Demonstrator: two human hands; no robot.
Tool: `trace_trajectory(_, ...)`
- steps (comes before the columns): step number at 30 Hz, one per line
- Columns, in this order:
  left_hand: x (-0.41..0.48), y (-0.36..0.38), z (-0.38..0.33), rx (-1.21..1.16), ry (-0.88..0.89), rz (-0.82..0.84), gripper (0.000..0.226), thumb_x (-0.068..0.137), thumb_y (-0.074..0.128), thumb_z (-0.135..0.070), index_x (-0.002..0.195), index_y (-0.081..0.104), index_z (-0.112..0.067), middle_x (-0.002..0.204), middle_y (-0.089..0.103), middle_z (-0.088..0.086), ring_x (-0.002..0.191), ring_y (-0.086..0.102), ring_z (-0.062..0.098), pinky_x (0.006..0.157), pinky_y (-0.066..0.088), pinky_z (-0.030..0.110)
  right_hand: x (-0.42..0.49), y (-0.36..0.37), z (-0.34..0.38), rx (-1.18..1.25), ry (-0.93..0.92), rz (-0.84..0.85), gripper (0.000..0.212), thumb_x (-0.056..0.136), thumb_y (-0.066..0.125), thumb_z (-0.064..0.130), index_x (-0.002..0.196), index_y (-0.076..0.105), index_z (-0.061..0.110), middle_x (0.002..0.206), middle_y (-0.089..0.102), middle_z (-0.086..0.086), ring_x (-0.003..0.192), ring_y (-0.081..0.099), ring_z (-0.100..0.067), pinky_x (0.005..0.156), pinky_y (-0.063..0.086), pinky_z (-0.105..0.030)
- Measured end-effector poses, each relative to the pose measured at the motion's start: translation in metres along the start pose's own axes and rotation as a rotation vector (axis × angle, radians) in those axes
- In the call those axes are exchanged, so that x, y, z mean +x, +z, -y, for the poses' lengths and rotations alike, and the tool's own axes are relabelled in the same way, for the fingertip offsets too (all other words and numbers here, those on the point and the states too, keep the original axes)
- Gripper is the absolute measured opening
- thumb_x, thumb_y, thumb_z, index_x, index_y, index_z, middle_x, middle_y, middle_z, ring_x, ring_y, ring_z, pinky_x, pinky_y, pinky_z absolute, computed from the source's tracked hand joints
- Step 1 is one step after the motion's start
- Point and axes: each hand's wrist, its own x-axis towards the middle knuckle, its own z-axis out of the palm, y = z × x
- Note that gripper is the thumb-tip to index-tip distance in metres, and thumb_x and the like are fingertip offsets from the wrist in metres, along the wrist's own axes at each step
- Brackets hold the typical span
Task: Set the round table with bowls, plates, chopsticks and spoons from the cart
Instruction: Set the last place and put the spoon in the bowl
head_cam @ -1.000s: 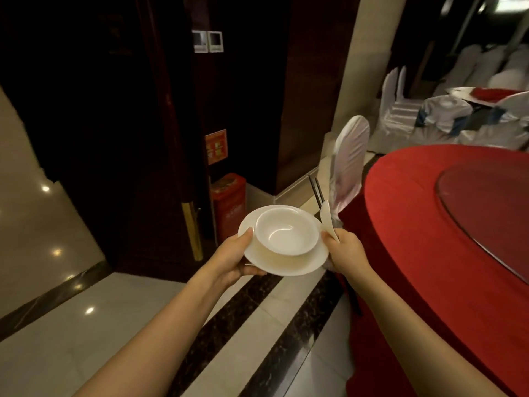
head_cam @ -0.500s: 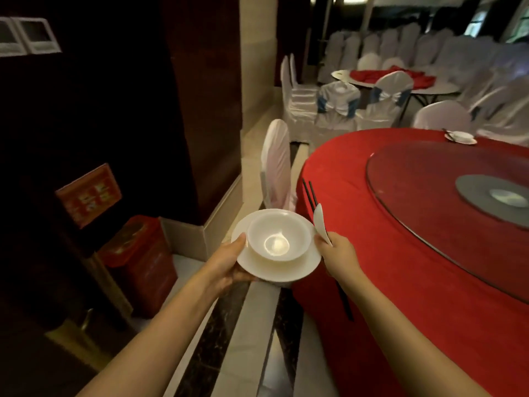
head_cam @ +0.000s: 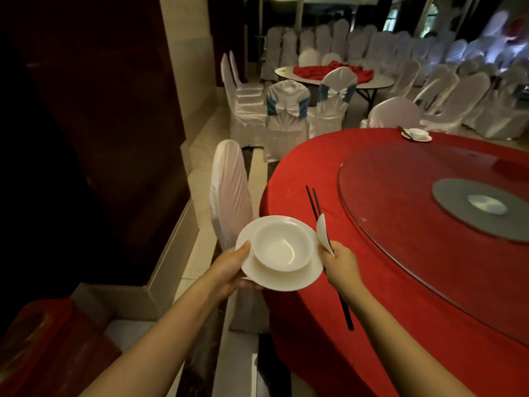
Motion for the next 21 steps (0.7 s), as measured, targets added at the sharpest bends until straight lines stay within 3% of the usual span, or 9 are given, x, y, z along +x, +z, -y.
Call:
trace_trajectory(4,0.065,-0.001,-0.029,0.108,-0.039,0.061,0.051,0.090,0.056,-0.045,0.127,0.054,-0.011,0.096,0.069,0.013,0.084,0.068,0.027,0.062,0.058,0.040,0.046,0.007,0.002,0.016,0.042,-0.065,0.032,0.090,0.050,0.027,0.062,0.043,0.011,0.059,0.045,0.000,0.056,0.037,-0.014,0.051,0.028,-0.028)
trace_trajectory(8,0.132,0.003,-0.054,0.159,-0.051,0.071,0.040,0.090,0.057,-0.040,0.124,0.056,-0.019,0.110,0.070,0.010,0.099,0.067,0.027,0.071,0.060,0.045,0.087,0.022,-0.001,0.049,0.121,-0.176,0.029,0.090,0.050,0.023,0.065,0.047,0.009,0.059,0.046,0.001,0.055,0.038,-0.013,0.050,0.029,-0.026)
trace_trajectory(16,0.243,0.005,-0.115,0.318,-0.106,0.279,0.022,0.099,0.037,-0.025,0.113,0.051,-0.017,0.089,0.062,0.004,0.074,0.063,0.017,0.048,0.058,0.031,0.155,0.057,-0.002,0.057,0.310,-0.440,0.026,0.092,0.050,0.020,0.069,0.051,0.009,0.063,0.050,0.001,0.057,0.042,-0.013,0.050,0.031,-0.026)
trace_trajectory(21,0.299,0.014,-0.147,0.543,-0.144,0.433,0.024,0.096,0.032,-0.012,0.088,0.054,-0.019,0.083,0.059,0.006,0.074,0.060,0.021,0.073,0.054,0.045,0.182,0.080,-0.003,0.046,0.427,-0.590,0.022,0.092,0.050,0.018,0.072,0.053,0.008,0.064,0.051,0.000,0.059,0.046,-0.015,0.050,0.033,-0.026)
